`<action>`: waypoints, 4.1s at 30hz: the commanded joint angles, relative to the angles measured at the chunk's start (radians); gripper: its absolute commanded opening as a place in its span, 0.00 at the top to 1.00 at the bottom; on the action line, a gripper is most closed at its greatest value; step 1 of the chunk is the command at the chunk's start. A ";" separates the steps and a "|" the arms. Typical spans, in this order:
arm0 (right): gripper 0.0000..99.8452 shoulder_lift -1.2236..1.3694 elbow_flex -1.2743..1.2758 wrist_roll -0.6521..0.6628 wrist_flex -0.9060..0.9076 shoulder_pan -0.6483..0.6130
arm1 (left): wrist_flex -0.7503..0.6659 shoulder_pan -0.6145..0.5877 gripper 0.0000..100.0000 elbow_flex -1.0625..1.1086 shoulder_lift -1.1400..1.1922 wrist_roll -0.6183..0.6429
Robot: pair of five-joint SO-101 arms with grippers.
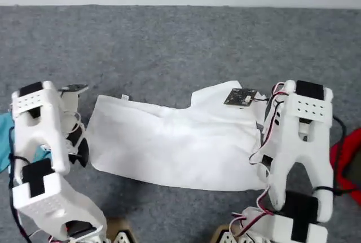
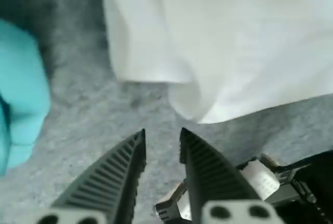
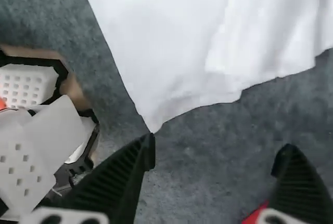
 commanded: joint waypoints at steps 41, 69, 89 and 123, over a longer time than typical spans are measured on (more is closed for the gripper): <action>0.95 0.857 -0.925 -0.339 -0.298 -0.163 | 0.021 -0.164 0.89 0.074 -0.049 -0.018; 0.87 0.739 -0.939 -0.460 0.044 -0.288 | 0.021 -0.161 0.97 0.127 -0.049 -0.018; 0.99 0.631 -0.506 -0.459 -0.291 -0.421 | 0.015 -0.161 0.99 0.137 -0.044 -0.018; 0.99 0.779 -0.891 -0.517 -0.289 -0.361 | -0.097 -0.166 0.99 0.245 -0.052 -0.017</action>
